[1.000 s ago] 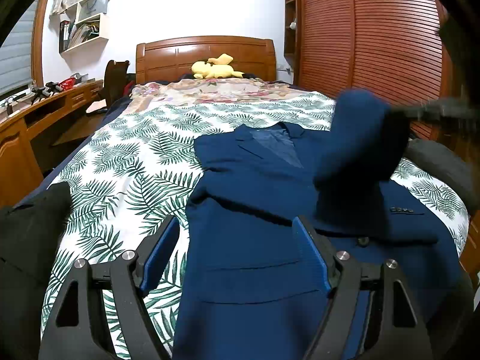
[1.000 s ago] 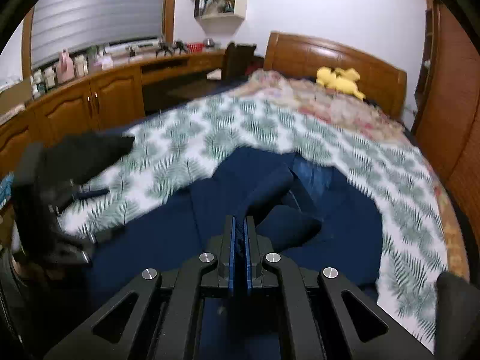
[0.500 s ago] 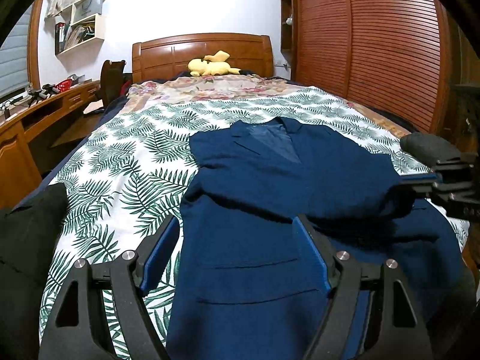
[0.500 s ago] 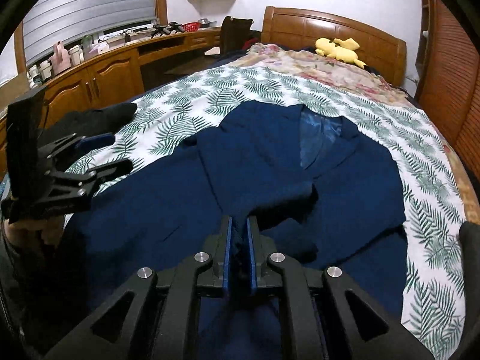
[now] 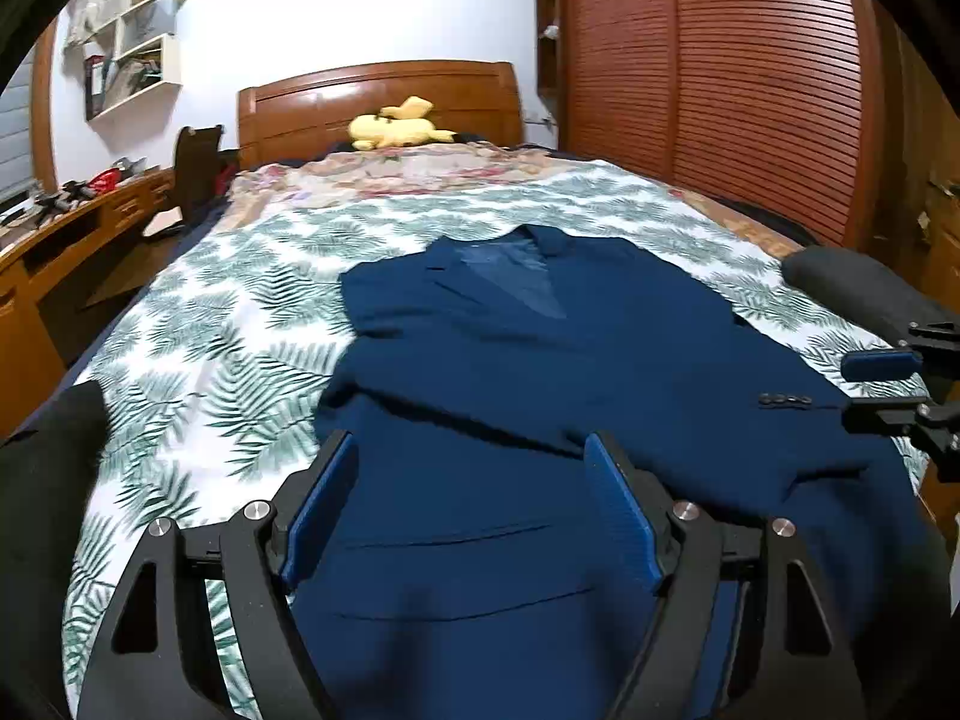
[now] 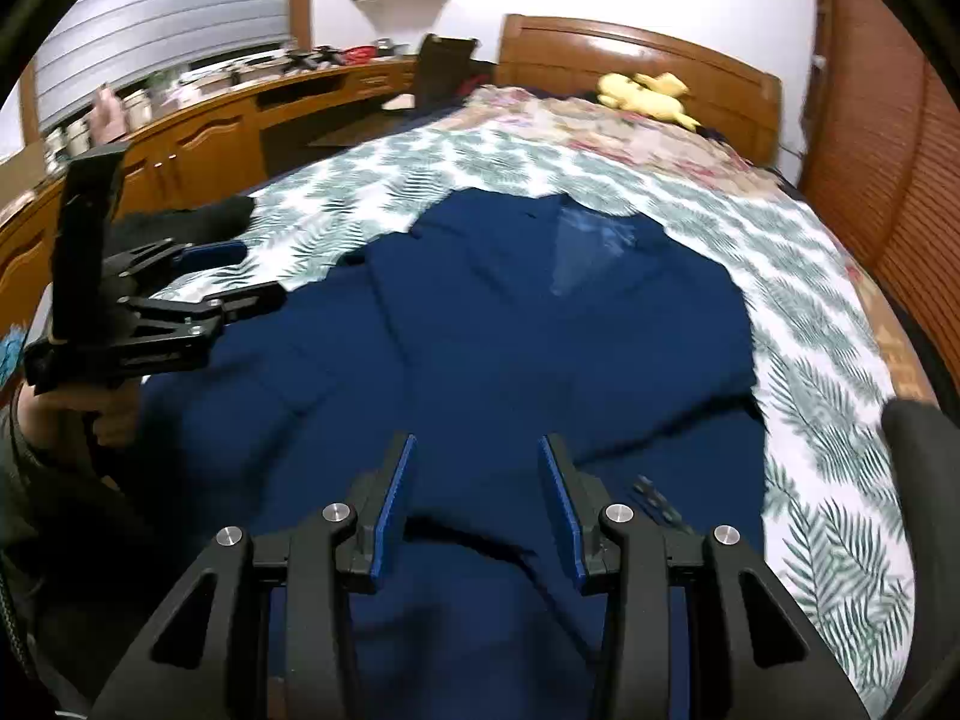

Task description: Fold large clothes

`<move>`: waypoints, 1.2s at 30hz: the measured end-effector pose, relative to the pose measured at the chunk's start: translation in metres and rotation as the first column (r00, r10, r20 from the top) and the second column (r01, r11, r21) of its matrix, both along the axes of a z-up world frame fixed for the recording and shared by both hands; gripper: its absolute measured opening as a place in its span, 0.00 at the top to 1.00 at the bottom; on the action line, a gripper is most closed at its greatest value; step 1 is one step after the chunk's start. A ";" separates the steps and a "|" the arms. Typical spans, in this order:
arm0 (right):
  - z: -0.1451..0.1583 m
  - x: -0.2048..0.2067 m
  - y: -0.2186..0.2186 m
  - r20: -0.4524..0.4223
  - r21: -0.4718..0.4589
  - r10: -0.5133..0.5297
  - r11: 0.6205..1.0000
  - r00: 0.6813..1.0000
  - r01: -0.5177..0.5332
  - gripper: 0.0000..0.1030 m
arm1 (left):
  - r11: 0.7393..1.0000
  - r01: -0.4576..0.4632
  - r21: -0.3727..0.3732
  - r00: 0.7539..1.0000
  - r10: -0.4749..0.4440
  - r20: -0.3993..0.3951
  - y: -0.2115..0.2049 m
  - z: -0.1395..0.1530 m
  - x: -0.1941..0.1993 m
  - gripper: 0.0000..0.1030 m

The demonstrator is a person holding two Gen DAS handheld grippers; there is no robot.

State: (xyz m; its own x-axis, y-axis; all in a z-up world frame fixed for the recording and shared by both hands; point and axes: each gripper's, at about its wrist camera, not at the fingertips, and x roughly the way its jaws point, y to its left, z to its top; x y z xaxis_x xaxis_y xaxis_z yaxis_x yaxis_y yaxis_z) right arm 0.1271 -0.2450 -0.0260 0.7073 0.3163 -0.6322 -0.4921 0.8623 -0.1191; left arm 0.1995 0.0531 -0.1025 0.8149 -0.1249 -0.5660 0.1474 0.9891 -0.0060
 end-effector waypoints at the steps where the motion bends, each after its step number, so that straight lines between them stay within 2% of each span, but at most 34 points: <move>1: 0.000 0.001 -0.006 0.001 0.003 -0.017 1.000 1.000 0.017 0.58 | 1.000 0.015 -0.002 1.000 -0.015 -0.003 -0.005 0.000 0.001 0.24; 4: -0.002 0.000 -0.023 0.001 0.020 -0.064 0.998 0.998 0.064 0.58 | 0.998 0.069 -0.005 0.998 -0.069 -0.009 -0.024 -0.002 0.002 0.24; 5: -0.003 -0.003 -0.028 0.000 0.025 -0.078 0.997 0.997 0.078 0.58 | 0.995 0.095 -0.005 0.995 -0.095 -0.013 -0.032 -0.002 0.003 0.31; 10: -0.010 -0.006 -0.055 -0.011 0.041 -0.140 0.989 0.990 0.140 0.58 | 0.980 0.198 -0.027 0.979 -0.199 -0.049 -0.064 -0.005 0.001 0.49; 14: -0.014 -0.009 -0.069 -0.017 0.044 -0.174 0.984 0.985 0.175 0.58 | 0.956 0.287 -0.063 0.954 -0.292 -0.072 -0.095 -0.007 -0.002 0.54; 23: -0.020 -0.016 -0.088 -0.024 0.042 -0.199 0.979 0.980 0.200 0.58 | 0.911 0.408 -0.060 0.896 -0.412 -0.166 -0.152 -0.024 -0.001 0.55; 28: -0.020 -0.018 -0.098 -0.024 0.065 -0.199 0.978 0.980 0.201 0.58 | 0.898 0.436 -0.064 0.872 -0.439 -0.216 -0.166 -0.034 0.003 0.55; 31: -0.020 -0.019 -0.100 -0.022 0.075 -0.198 0.977 0.980 0.199 0.58 | 0.902 0.431 -0.025 0.870 -0.423 -0.252 -0.172 -0.046 0.008 0.55; 33: -0.021 -0.021 -0.102 -0.018 0.081 -0.197 0.977 0.980 0.198 0.58 | 0.905 0.425 -0.013 0.871 -0.413 -0.267 -0.174 -0.052 0.012 0.62; 34: -0.021 -0.023 -0.103 -0.017 0.084 -0.195 0.977 0.981 0.196 0.58 | 0.908 0.419 -0.006 0.874 -0.405 -0.268 -0.173 -0.052 0.013 0.75; 35: -0.021 -0.024 -0.103 -0.016 0.087 -0.194 0.977 0.981 0.194 0.58 | 0.906 0.423 -0.013 0.871 -0.411 -0.269 -0.173 -0.052 0.014 0.94; 36: -0.022 -0.026 -0.104 -0.017 0.091 -0.190 0.977 0.982 0.191 0.58 | 0.905 0.424 -0.018 0.870 -0.413 -0.271 -0.172 -0.051 0.015 0.95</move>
State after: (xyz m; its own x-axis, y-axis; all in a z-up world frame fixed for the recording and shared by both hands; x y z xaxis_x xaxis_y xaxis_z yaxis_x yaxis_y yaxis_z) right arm 0.1016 -0.3489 -0.0478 0.7553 0.2335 -0.6124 -0.3184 0.9474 -0.0316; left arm 0.2142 -0.1184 -0.1530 0.5126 -0.3930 -0.7635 0.5462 0.8353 -0.0633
